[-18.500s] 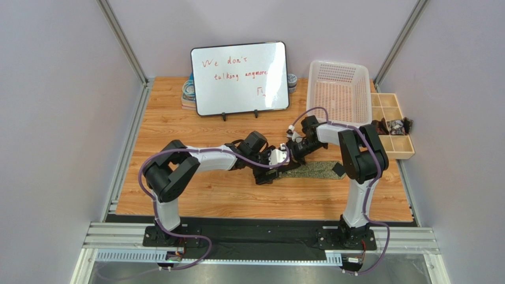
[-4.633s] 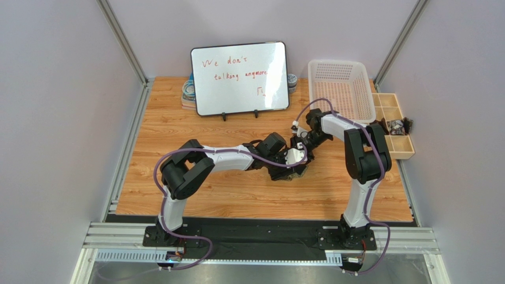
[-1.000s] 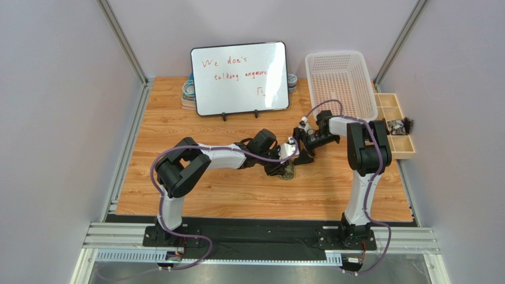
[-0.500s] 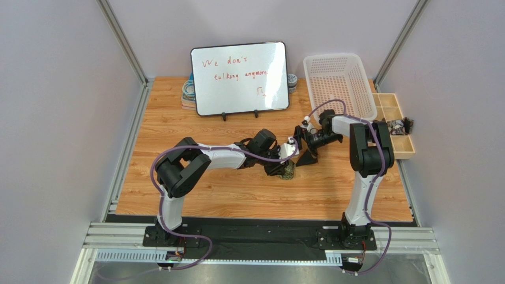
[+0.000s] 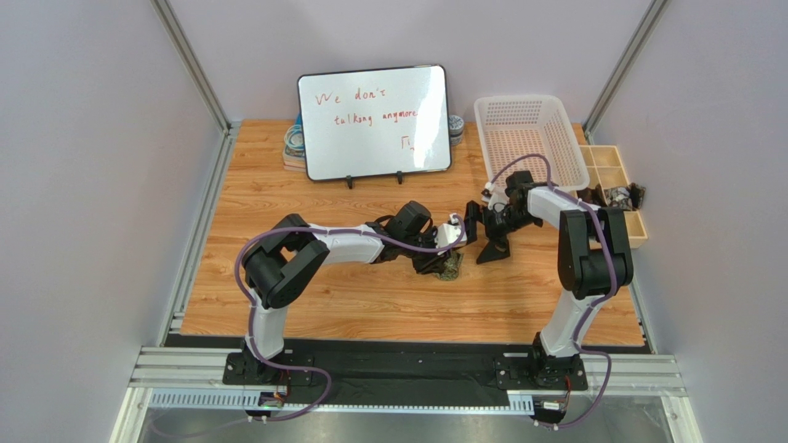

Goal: Roll the ties
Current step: Pick up the tie at the center of the board.

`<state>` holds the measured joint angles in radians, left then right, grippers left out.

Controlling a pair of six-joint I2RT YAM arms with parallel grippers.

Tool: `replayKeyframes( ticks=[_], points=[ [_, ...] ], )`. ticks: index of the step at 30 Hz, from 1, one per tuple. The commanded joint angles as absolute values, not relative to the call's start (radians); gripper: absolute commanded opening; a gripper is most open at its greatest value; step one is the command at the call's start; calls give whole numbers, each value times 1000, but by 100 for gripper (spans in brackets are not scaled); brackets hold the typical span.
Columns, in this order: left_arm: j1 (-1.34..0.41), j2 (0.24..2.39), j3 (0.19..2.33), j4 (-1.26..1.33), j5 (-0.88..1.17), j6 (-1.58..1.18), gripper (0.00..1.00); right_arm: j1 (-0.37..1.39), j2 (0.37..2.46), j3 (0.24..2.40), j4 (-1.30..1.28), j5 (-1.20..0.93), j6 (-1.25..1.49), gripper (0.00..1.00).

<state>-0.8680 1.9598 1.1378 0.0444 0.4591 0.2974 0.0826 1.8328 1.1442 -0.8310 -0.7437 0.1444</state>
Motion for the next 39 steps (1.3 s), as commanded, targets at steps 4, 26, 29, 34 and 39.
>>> replayKeyframes(
  ticks=[4, 26, 29, 34, 39],
  points=[
    [-857, 1993, 1101, -112, 419, 316, 11, 110, 1861, 1051, -551, -683, 250, 100],
    [-856, 1985, 1092, -117, 410, 310, 11, 138, 1850, 950, -460, -940, 233, 89],
    [-856, 1985, 1094, -118, 410, 308, 11, 135, 1825, 936, -457, -959, 232, 89],
    [-856, 1987, 1095, -117, 414, 305, 11, 129, 1806, 919, -437, -982, 250, 88],
    [-856, 1988, 1098, -118, 416, 305, 11, 129, 1812, 914, -402, -951, 271, 82]
  ],
)
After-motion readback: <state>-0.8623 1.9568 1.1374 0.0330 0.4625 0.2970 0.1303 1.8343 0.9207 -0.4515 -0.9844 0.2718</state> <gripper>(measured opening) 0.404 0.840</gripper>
